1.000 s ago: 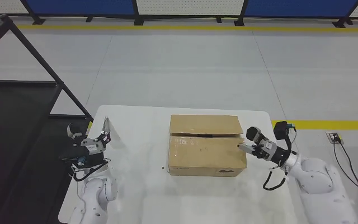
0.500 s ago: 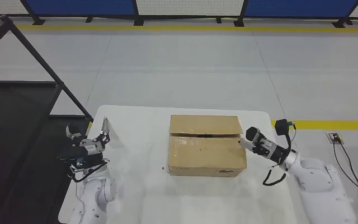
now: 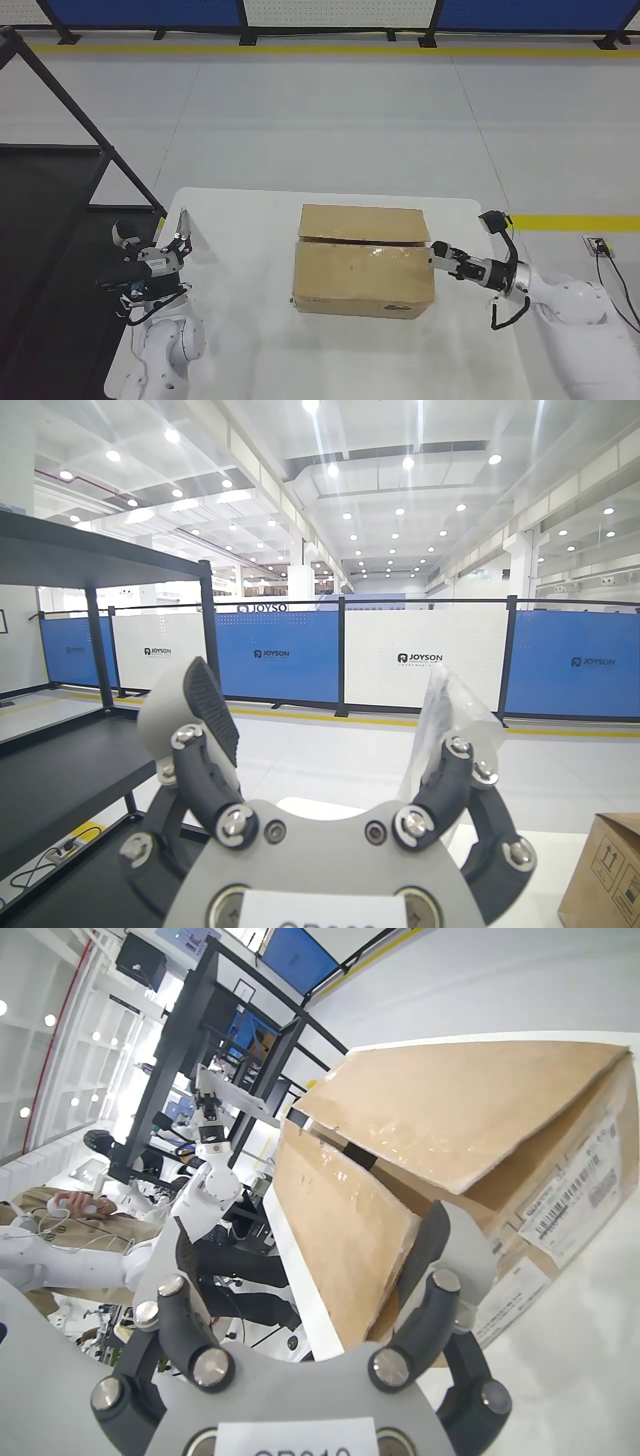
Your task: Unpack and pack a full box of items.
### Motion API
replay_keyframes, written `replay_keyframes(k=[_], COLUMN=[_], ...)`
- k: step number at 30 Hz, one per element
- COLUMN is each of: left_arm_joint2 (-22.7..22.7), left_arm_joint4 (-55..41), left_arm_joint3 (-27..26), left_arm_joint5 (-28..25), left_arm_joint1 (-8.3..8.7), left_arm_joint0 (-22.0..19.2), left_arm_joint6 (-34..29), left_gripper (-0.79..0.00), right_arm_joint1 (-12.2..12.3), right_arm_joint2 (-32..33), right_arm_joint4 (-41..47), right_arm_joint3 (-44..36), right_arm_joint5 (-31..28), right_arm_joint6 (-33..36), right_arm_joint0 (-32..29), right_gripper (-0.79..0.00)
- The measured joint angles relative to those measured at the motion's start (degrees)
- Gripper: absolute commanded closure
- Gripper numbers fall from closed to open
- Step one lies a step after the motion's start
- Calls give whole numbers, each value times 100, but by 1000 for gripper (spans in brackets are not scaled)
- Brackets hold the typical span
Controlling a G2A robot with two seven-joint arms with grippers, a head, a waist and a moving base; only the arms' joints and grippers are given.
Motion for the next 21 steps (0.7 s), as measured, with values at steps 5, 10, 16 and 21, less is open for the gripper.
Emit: replay_keyframes(k=[5,10,16,21], left_arm_joint2=[-5,11,10,10], left_arm_joint4=[13,35,35,34], left_arm_joint3=[12,14,14,14], left_arm_joint5=[-7,-2,-2,-2], left_arm_joint1=[-12,-22,-22,-22], left_arm_joint0=[-7,-11,-11,-11], left_arm_joint6=[7,6,5,5], left_gripper=[-785,-785,-785,-785], right_arm_joint1=[358,679,669,669], right_arm_joint2=[-261,-472,-466,-466], right_arm_joint4=[798,1146,1137,1137], right_arm_joint3=[-740,-1214,-1197,-1197], right_arm_joint5=[9,-4,-6,-5], right_arm_joint6=[12,0,-1,-1], right_arm_joint0=[-346,-557,-551,-551], right_gripper=[-785,-785,-785,-785])
